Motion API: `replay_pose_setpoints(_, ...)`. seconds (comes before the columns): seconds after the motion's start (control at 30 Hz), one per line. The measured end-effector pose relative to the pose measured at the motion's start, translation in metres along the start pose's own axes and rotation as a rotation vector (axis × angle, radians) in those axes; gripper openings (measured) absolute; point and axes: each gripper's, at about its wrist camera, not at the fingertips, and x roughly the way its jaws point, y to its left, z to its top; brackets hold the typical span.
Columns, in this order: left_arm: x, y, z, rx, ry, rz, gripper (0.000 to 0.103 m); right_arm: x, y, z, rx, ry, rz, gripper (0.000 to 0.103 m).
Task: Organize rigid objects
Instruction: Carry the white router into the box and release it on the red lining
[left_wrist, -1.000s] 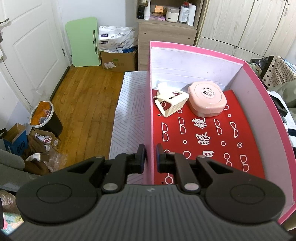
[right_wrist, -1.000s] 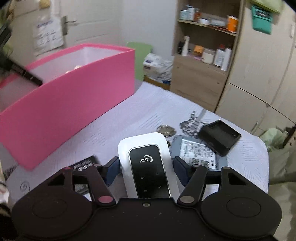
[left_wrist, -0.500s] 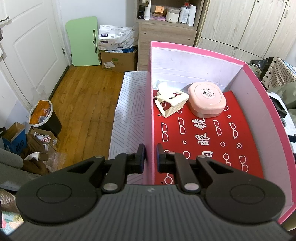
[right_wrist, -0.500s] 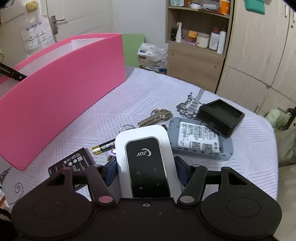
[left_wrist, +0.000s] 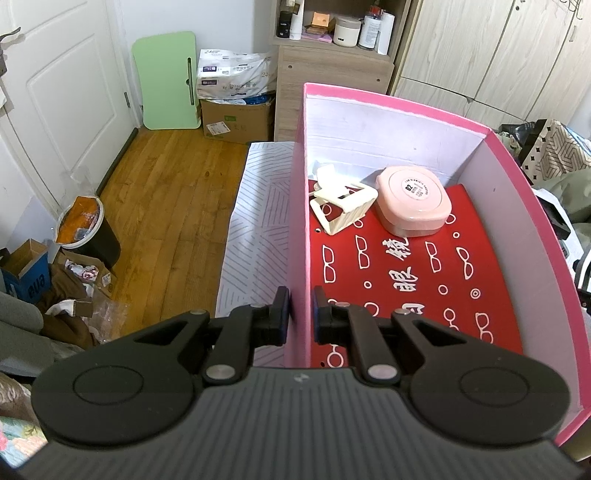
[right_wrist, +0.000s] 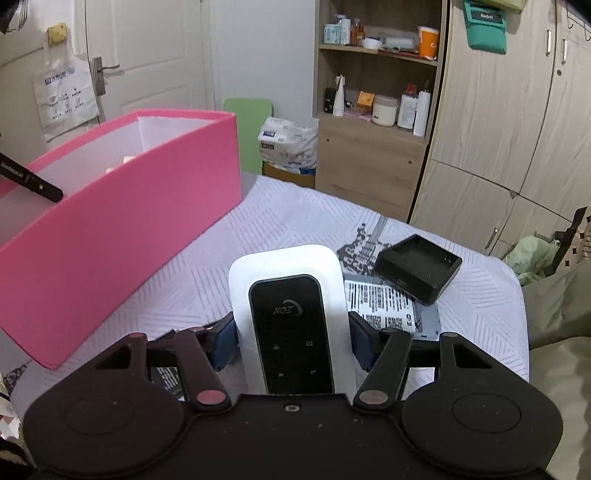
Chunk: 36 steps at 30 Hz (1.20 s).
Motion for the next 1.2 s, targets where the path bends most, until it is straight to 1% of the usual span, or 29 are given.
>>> replay_pose_setpoints(0.13,0.000,0.000,0.000,0.001,0.000,0.001,0.010,-0.007,0.003,0.004,0.007,-0.033,0.012,0.067)
replay_pose_setpoints(0.27,0.000,0.000,0.000,-0.002,-0.001,0.000,0.010,-0.020,0.005,0.017,0.024,-0.083,0.041,0.067)
replay_pose_setpoints(0.33,0.000,0.001,0.000,-0.010,-0.002,-0.005,0.010,-0.029,0.006,0.029,0.028,-0.113,0.066,0.067)
replay_pose_setpoints(0.43,0.000,0.001,0.000,-0.011,-0.003,-0.006,0.010,-0.041,0.019,0.060,0.006,-0.141,0.106,0.067)
replay_pose_setpoints(0.47,0.000,0.001,0.001,-0.010,-0.003,-0.006,0.010,-0.044,0.024,0.070,-0.005,-0.148,0.125,0.067)
replay_pose_setpoints(0.53,-0.001,0.002,0.001,-0.004,-0.004,-0.003,0.010,-0.046,0.038,0.095,-0.027,-0.163,0.211,0.067)
replay_pose_setpoints(0.57,0.000,0.002,0.002,-0.004,-0.003,-0.002,0.010,-0.044,0.046,0.105,-0.036,-0.156,0.261,0.067)
replay_pose_setpoints(0.67,0.000,0.003,0.002,-0.008,-0.003,-0.002,0.010,-0.025,0.071,0.132,-0.044,-0.081,0.399,0.067)
replay_pose_setpoints(0.73,-0.001,0.003,0.000,-0.007,-0.004,-0.003,0.010,-0.001,0.089,0.147,-0.036,0.007,0.477,0.067)
replay_pose_setpoints(0.87,0.000,0.004,0.000,-0.017,-0.005,-0.009,0.010,0.054,0.114,0.166,0.026,0.187,0.565,0.067)
replay_pose_setpoints(0.93,0.000,0.003,0.001,-0.007,-0.003,-0.003,0.010,0.088,0.122,0.170,0.094,0.300,0.575,0.067)
replay_pose_setpoints(1.0,0.000,0.001,0.001,0.002,-0.003,0.002,0.010,0.115,0.129,0.168,0.140,0.390,0.566,0.067)
replay_pose_setpoints(1.07,0.000,0.001,0.001,0.002,-0.003,0.001,0.010,0.137,0.136,0.167,0.175,0.440,0.538,0.067)
replay_pose_setpoints(1.13,-0.001,0.002,0.000,-0.002,-0.005,-0.002,0.010,0.154,0.141,0.168,0.213,0.471,0.522,0.067)
replay_pose_setpoints(1.2,0.000,0.002,0.000,-0.005,-0.005,-0.003,0.010,0.171,0.140,0.167,0.283,0.506,0.505,0.067)
